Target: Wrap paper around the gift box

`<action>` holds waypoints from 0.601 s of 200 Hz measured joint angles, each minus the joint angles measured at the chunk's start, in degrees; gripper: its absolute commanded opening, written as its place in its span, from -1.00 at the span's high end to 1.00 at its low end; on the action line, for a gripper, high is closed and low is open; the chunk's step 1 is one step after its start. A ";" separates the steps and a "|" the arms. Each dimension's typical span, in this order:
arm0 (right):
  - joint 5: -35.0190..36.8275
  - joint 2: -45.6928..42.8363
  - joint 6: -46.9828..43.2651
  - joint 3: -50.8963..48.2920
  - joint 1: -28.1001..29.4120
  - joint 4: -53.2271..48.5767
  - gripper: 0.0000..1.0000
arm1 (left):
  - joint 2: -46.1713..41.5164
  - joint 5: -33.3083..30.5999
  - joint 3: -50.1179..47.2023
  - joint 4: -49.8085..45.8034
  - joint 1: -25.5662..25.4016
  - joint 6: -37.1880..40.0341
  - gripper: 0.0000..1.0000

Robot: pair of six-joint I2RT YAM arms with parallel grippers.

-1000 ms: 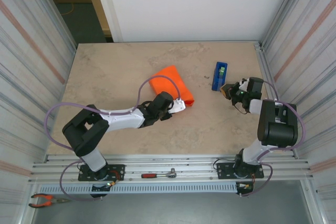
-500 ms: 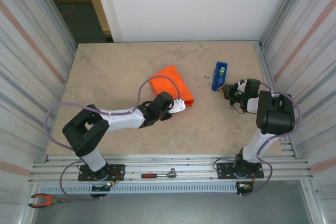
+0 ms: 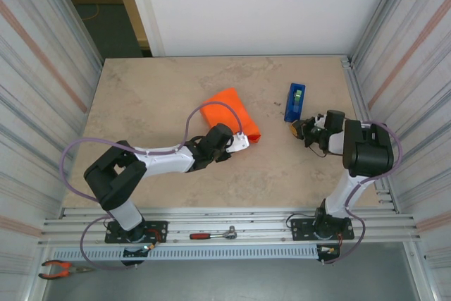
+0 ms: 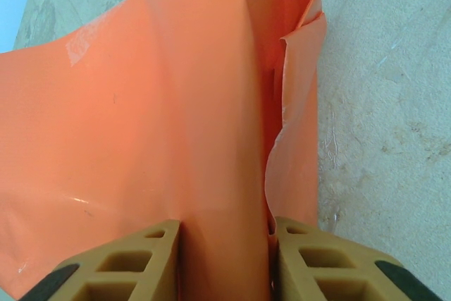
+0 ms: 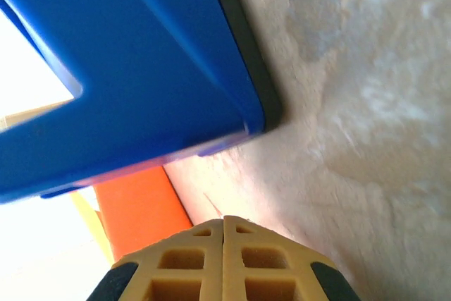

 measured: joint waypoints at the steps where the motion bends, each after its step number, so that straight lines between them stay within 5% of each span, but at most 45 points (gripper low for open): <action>1: 0.00 -0.13 -0.07 -0.02 0.00 -0.09 1.00 | 0.00 0.00 0.00 0.00 0.00 0.00 0.34; 61: -0.33 -14.36 -5.27 -2.49 1.90 -6.56 1.00 | 0.00 -0.07 0.00 0.00 -0.04 0.00 0.35; 120: 1.14 -29.07 -9.64 -10.14 13.86 -9.29 1.00 | 0.02 -0.20 0.02 0.00 -0.09 0.02 0.35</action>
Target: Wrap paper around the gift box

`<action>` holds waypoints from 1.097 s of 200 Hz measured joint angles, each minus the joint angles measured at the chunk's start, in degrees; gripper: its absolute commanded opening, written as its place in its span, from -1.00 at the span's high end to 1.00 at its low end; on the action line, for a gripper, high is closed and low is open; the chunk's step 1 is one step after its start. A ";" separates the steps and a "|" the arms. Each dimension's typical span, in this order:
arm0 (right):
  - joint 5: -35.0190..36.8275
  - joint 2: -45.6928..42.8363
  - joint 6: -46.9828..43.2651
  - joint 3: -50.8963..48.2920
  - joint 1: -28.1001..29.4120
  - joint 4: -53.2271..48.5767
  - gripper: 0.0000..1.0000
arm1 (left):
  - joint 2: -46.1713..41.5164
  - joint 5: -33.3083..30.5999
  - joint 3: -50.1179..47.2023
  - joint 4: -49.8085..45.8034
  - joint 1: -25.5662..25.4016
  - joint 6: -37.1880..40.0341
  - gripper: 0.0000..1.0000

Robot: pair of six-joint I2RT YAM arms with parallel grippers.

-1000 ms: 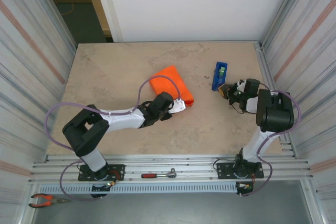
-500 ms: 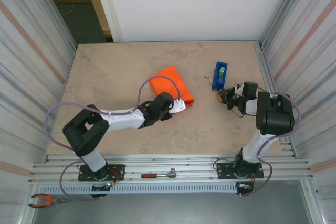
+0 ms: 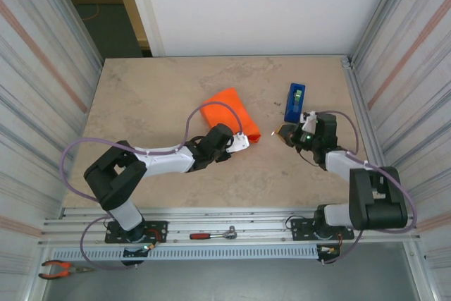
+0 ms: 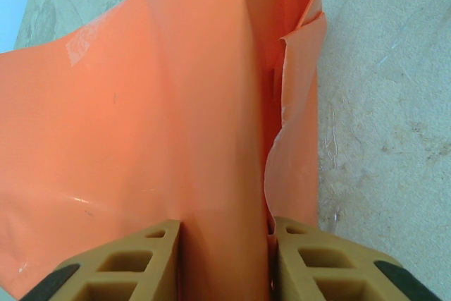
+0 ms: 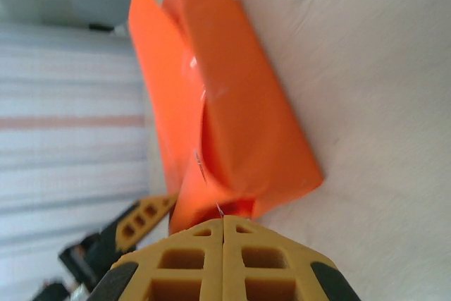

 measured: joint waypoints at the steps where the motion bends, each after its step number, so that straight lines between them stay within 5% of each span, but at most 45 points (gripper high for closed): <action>1: 0.02 -0.20 -0.02 -0.09 0.15 -0.04 1.00 | 0.00 0.00 0.00 0.00 0.00 0.00 0.35; 46: 5.66 -9.18 -1.31 -3.67 11.17 -0.35 1.00 | 0.00 -0.02 0.00 0.00 0.00 0.00 0.36; 91: 10.88 -9.07 -1.22 -7.10 17.09 4.33 1.00 | 0.07 -0.46 0.00 0.02 -0.26 0.02 0.36; 219: 17.16 -3.50 -1.49 -10.51 21.84 20.26 1.00 | 0.48 -1.09 0.20 0.39 -0.87 0.42 0.37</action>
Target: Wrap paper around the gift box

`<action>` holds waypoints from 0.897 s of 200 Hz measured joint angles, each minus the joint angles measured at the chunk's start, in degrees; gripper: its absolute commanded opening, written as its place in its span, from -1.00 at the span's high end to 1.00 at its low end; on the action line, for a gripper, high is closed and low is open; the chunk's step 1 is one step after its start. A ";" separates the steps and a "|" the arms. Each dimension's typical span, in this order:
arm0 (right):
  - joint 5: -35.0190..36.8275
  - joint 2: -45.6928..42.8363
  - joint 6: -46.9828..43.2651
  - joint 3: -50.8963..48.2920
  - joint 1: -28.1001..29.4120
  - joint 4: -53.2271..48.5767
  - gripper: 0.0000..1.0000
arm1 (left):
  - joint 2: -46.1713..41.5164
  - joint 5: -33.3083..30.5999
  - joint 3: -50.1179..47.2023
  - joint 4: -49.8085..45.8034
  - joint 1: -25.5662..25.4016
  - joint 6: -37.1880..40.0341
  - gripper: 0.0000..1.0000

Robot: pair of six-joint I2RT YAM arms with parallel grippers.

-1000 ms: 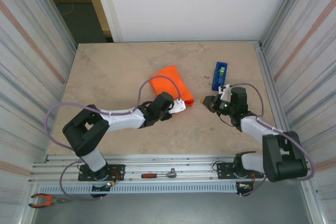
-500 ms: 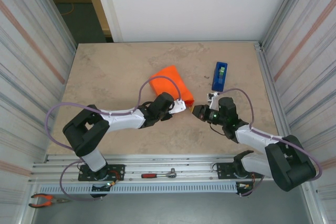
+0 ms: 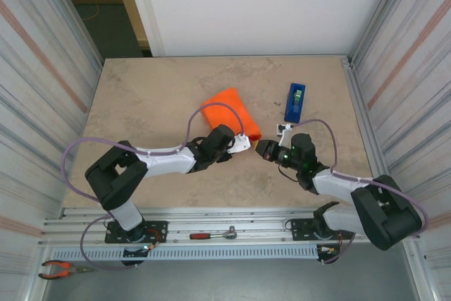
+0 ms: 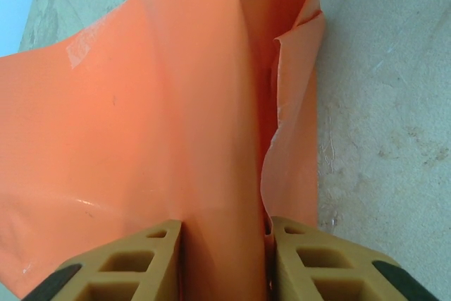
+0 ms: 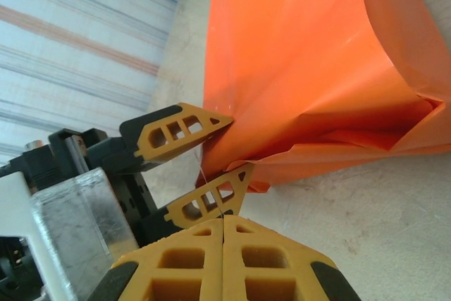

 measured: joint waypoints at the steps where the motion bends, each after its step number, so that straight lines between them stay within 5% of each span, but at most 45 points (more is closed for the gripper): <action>1: 0.00 0.09 0.00 0.00 0.00 0.04 1.00 | 0.00 0.00 0.00 0.00 0.00 0.02 0.37; 179: -0.07 17.03 1.99 0.87 2.29 18.10 1.00 | 0.17 -0.46 0.11 0.02 -0.28 0.04 0.38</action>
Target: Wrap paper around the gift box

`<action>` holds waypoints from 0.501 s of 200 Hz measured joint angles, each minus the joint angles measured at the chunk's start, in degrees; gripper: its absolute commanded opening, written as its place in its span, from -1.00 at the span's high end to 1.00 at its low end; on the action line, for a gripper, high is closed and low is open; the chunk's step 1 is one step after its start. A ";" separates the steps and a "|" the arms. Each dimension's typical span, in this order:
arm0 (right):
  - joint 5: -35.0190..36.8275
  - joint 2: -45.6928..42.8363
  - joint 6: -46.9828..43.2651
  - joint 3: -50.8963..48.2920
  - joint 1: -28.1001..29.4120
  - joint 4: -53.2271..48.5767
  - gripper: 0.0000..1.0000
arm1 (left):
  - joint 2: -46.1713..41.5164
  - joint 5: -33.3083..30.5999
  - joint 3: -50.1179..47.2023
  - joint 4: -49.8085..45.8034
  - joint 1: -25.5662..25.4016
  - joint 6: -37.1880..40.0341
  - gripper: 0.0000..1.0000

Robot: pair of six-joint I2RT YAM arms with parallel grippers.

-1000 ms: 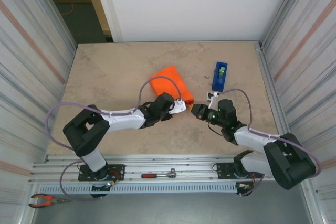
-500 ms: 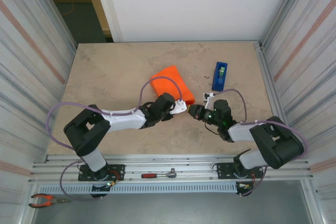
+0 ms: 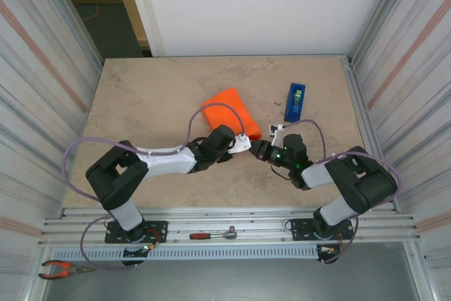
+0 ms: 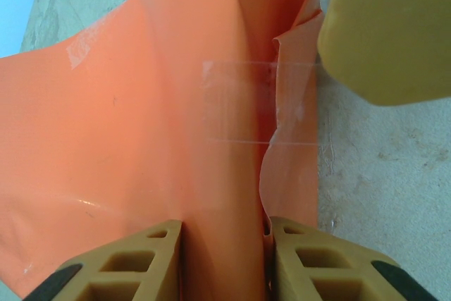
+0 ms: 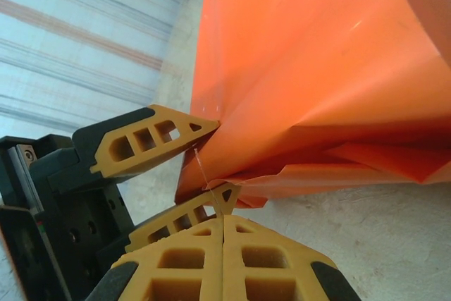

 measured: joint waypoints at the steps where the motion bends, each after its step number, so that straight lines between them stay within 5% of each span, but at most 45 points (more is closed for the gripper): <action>1: 0.00 0.07 0.00 0.00 0.02 0.04 1.00 | 0.00 0.00 0.00 0.00 0.00 0.00 0.37; 100: 0.00 8.41 2.54 3.69 0.33 6.34 1.00 | 0.09 -0.52 0.00 0.04 -0.26 0.42 0.38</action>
